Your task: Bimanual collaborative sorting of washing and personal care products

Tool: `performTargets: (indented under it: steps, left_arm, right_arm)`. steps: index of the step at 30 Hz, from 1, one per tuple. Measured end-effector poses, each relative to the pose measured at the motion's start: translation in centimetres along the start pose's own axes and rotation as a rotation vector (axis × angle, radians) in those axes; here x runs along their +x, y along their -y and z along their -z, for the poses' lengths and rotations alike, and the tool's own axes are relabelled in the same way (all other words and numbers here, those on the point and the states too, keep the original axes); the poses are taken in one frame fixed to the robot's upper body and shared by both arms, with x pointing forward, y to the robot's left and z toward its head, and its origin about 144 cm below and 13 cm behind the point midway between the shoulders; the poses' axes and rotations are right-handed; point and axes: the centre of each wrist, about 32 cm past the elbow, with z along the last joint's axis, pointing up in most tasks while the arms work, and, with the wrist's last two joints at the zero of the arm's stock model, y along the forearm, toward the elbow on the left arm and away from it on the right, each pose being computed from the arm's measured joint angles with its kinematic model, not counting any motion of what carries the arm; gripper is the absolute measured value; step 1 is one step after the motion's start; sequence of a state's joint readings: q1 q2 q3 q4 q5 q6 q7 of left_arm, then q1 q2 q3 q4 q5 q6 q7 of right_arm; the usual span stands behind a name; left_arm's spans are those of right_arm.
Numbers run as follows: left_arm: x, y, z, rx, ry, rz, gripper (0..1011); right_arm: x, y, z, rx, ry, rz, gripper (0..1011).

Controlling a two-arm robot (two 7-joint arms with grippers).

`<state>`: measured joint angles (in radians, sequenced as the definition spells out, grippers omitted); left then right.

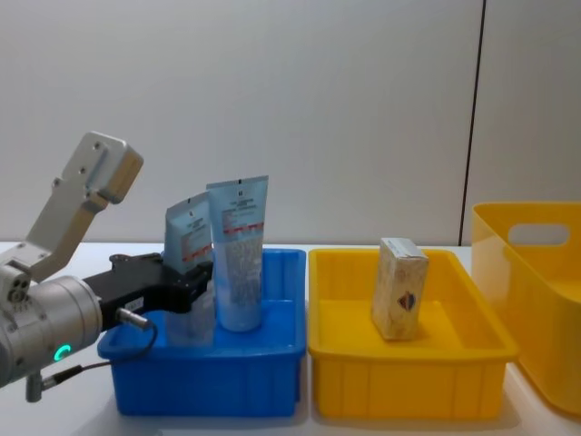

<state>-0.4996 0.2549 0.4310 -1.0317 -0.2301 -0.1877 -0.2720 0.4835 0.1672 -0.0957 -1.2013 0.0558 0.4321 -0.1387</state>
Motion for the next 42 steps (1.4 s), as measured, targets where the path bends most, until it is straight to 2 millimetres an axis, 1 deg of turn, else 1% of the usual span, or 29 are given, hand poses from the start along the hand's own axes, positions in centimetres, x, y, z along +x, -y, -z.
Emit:
performTargets:
  steps: [4,11,25,33,34,36,42]
  left_arm:
    - [0.1,-0.1,0.0,-0.015,0.000,-0.002,288]
    - [0.4,-0.5,-0.9,-0.053,0.005,-0.009,278]
    - [1.4,-1.6,-4.0,-0.113,0.023,-0.031,278]
    - [2.6,-2.2,-7.3,-0.168,0.052,-0.027,278]
    - [3.0,-2.2,-8.6,-0.193,0.066,-0.008,278]
    - [3.4,-2.0,-9.6,-0.213,0.078,0.011,278]
    - [3.9,-1.4,-11.7,-0.256,0.099,0.060,278]
  right_arm:
    - [0.0,0.0,0.0,0.000,0.000,0.000,1004]
    - [0.0,0.0,0.0,0.000,0.000,0.000,1003]
    - [0.0,0.0,0.0,0.000,0.000,0.000,1004]
    - [0.0,0.0,0.0,0.000,0.000,0.000,1004]
    - [0.0,0.0,0.0,0.001,0.000,0.000,1004]
    - [0.0,0.0,0.0,0.005,0.003,-0.002,1004]
    - [-0.1,0.2,-0.1,0.049,0.017,-0.027,1004]
